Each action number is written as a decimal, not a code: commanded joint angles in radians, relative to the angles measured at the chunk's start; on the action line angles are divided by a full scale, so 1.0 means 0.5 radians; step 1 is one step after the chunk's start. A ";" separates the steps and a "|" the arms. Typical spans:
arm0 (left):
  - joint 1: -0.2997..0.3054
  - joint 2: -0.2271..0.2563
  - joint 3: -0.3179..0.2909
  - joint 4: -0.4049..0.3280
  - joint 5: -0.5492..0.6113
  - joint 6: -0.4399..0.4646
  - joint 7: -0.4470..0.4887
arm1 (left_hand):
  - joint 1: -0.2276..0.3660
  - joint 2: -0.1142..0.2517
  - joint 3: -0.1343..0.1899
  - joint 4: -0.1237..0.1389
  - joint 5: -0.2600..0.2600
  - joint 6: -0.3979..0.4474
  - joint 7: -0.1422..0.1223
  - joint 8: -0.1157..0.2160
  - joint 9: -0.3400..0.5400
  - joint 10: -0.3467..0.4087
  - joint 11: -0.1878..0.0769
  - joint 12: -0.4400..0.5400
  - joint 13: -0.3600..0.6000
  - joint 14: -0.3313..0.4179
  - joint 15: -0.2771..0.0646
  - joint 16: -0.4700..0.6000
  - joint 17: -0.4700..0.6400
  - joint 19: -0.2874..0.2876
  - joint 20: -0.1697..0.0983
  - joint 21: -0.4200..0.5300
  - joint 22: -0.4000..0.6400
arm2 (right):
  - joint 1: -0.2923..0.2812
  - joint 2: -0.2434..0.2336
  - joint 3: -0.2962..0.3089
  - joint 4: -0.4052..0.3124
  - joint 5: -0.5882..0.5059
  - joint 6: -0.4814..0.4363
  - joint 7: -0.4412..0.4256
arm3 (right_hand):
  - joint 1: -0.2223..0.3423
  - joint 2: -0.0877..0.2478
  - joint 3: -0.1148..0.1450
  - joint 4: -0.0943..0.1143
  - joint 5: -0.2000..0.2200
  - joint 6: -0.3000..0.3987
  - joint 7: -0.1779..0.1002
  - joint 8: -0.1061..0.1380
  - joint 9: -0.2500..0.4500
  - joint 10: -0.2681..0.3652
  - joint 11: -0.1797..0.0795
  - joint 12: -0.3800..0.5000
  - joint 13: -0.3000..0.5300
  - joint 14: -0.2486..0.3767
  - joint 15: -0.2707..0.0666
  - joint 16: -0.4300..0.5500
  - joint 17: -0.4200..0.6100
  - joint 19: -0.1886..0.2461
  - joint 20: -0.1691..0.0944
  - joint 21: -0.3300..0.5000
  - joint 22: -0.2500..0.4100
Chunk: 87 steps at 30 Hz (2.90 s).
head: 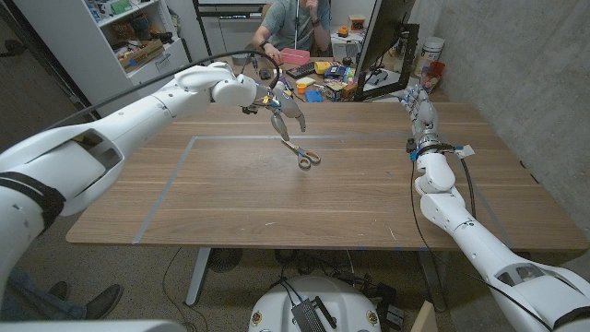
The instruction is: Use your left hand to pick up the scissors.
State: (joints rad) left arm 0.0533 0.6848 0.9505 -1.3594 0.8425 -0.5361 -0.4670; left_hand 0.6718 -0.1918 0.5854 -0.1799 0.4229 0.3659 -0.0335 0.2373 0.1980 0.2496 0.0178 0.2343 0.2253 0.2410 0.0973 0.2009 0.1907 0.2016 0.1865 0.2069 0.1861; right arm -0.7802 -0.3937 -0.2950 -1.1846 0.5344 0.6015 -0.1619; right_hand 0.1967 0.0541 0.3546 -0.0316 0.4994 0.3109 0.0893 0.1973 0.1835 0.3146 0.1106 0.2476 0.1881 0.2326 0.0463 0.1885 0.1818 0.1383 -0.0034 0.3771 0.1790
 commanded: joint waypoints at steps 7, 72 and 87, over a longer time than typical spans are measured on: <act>0.275 0.063 -0.126 -0.182 0.118 0.256 0.186 | 0.028 0.001 -0.036 0.004 0.021 0.010 0.046 -0.008 0.004 0.016 0.023 0.013 0.009 0.032 0.007 0.013 0.000 0.026 -0.001 0.005 -0.001 | -0.024 -0.020 0.000 -0.042 -0.012 -0.017 -0.007 | -0.009 -0.009 -0.006 -0.009 0.008 0.011 -0.011 0.004 0.006 0.025 0.000 -0.004 0.006 0.009 0.002 0.009 0.006 0.012 0.009 -0.009 0.005; 0.449 0.018 -0.020 -0.192 0.269 0.529 0.383 | 0.091 0.031 -0.105 0.014 0.019 0.109 0.073 0.006 0.004 0.069 0.003 0.034 0.026 0.068 -0.029 0.022 0.009 0.007 -0.016 0.001 0.003 | -0.033 0.024 0.045 0.154 0.071 0.105 0.034 | -0.018 -0.021 -0.025 -0.019 0.013 0.015 -0.019 0.002 0.006 0.032 0.007 -0.015 0.007 0.011 -0.001 0.006 0.007 0.021 0.016 -0.039 0.007; 0.361 -0.094 0.057 0.007 0.250 0.495 0.430 | 0.122 0.044 -0.111 0.020 0.017 0.198 0.047 0.027 0.003 0.133 -0.027 0.052 0.023 0.125 -0.050 0.038 0.011 0.028 -0.036 0.011 0.006 | -0.029 0.027 0.049 0.207 0.094 0.126 0.070 | -0.027 -0.031 -0.036 -0.020 0.014 0.015 -0.023 0.000 0.006 0.035 0.000 -0.017 0.007 0.014 -0.002 0.006 0.008 0.024 0.020 -0.047 0.007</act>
State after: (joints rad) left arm 0.2556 0.6680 0.9562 -1.4129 0.9747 -0.2813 -0.2756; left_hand 0.7232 -0.1721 0.5331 -0.1708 0.4298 0.4559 -0.0091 0.2409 0.1976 0.3086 0.0053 0.2534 0.2348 0.2949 0.0690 0.2124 0.1933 0.2122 0.1752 0.2070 0.1863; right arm -0.7955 -0.3813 -0.2733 -1.1006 0.5744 0.6565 -0.1364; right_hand 0.1874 0.0448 0.3393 -0.0386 0.4989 0.3145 0.0857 0.1973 0.1835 0.3232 0.1126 0.2397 0.1880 0.2323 0.0463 0.1885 0.1840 0.1437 0.0019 0.3579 0.1789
